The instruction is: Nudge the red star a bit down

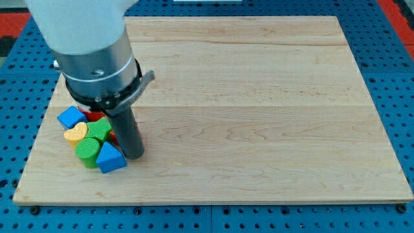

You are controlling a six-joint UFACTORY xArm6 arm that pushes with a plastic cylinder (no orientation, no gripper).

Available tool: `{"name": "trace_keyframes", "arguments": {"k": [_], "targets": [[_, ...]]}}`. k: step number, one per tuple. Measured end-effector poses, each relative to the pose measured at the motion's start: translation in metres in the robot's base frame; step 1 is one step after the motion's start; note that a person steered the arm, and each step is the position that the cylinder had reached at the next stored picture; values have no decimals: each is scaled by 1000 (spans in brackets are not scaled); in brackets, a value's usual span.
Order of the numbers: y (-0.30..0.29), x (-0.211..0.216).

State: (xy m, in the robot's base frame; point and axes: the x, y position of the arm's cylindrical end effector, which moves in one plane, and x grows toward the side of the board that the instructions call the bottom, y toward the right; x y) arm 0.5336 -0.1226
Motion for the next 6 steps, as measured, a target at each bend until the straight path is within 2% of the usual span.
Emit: {"name": "trace_keyframes", "arguments": {"k": [2, 4, 6], "targets": [[77, -24], [27, -37], [13, -38]]}}
